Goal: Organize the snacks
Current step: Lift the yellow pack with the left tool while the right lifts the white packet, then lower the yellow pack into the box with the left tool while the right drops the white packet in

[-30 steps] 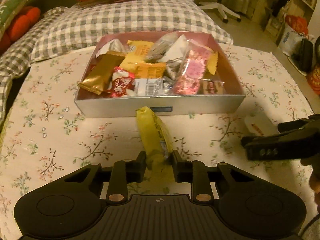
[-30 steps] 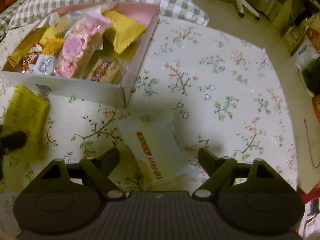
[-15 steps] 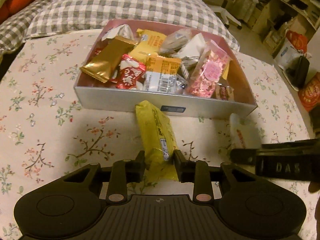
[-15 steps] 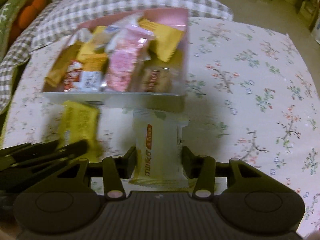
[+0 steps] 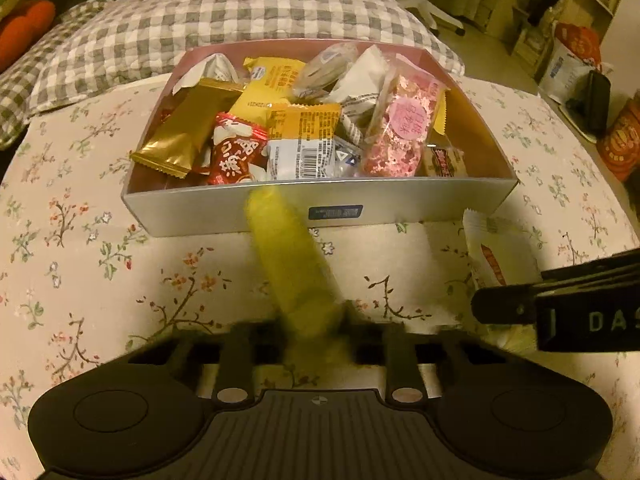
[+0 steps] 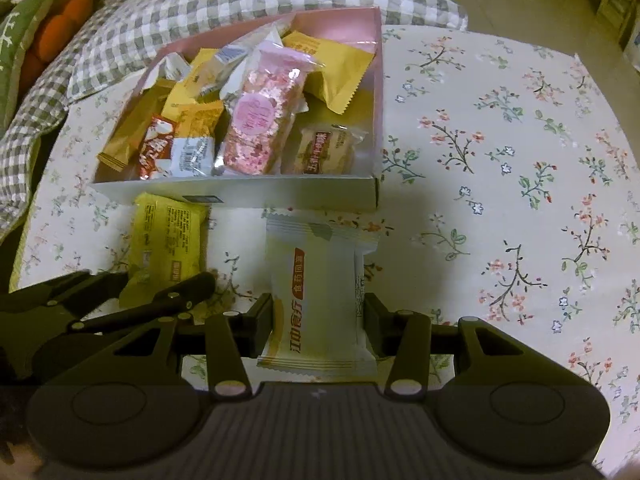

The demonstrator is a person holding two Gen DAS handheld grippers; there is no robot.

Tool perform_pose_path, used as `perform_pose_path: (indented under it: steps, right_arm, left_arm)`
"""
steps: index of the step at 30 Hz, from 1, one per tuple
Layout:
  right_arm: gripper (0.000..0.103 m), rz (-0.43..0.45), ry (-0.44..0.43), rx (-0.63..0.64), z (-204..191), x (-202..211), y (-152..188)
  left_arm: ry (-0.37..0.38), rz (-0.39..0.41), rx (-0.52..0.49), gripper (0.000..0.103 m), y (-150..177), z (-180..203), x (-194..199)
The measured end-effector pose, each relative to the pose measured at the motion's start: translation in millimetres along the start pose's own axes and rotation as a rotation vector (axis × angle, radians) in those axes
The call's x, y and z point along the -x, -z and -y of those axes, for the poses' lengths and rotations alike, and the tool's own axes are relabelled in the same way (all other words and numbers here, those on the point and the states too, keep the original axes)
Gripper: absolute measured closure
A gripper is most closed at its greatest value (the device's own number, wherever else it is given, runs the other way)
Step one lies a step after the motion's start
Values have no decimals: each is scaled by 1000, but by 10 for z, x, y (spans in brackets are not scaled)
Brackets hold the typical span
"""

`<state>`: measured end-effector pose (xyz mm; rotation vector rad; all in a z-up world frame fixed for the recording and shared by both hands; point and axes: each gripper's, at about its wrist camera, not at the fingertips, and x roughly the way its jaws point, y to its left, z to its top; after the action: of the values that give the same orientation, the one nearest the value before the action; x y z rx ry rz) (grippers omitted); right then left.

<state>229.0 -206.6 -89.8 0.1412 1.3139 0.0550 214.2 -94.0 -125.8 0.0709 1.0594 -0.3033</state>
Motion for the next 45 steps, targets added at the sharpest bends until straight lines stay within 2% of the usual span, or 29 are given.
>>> perform_pose_path:
  steps: [12,25,40,45]
  right_arm:
    - [59,23,-36,-23,17,116,1]
    - [59,40,-75,-9,-51,225,82]
    - [59,125,-142,-45,-56,474,44]
    - [59,189,-144,-84,23,564,-31]
  left_arm:
    - [62,-4,-5,86,39,-60,158]
    - [75,8,-41,86,99,114,420]
    - [98,78,-1,86,-85,-89,732]
    - [34,148,-3,86,-256,-250,848]
